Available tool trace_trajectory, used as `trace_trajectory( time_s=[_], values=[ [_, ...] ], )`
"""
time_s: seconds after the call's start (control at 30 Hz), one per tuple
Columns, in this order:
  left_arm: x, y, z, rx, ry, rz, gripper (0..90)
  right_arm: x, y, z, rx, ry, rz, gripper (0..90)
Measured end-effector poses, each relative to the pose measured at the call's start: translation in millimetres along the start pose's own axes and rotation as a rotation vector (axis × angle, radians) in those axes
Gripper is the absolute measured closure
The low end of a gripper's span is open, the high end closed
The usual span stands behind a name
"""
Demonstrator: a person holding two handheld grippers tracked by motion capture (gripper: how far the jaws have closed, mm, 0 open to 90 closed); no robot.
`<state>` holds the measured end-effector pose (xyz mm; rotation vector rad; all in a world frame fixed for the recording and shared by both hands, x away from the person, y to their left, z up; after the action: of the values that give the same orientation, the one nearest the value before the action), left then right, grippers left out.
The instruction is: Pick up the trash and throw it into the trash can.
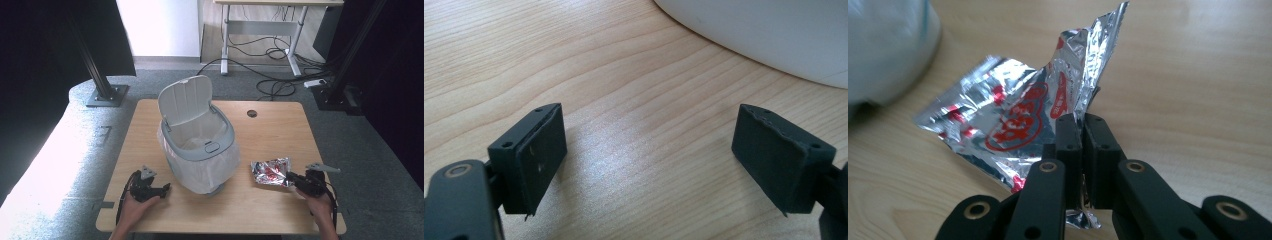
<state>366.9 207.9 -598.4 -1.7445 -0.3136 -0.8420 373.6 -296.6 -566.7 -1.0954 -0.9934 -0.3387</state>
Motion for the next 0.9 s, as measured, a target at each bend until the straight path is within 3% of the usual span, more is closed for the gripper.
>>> trace_trajectory(
  time_s=[0.23, 0.9],
  values=[
    [0.0, 0.0, 0.0, 0.000, 0.000, 0.000, 14.1, 18.0, -25.8, -7.0, 0.022, 0.057, -0.145, 86.2],
    [0.1, 0.2, -0.2, 0.000, 0.002, 0.001, 14.0, 46.5, -56.8, 2.1, 0.090, 0.063, -0.298, 86.2]
  ],
)
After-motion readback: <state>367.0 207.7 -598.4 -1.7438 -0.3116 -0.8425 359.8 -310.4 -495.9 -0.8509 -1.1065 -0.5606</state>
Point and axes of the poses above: each handheld gripper's, and its own axes: y roughly forward along the jaws, x roughly out of its top, z roughly to its left, the point moved 7 cm from there along y, roughly forward along the jaws, and after that the axes turned 10 degrees about -y, right-handed, at the moved point
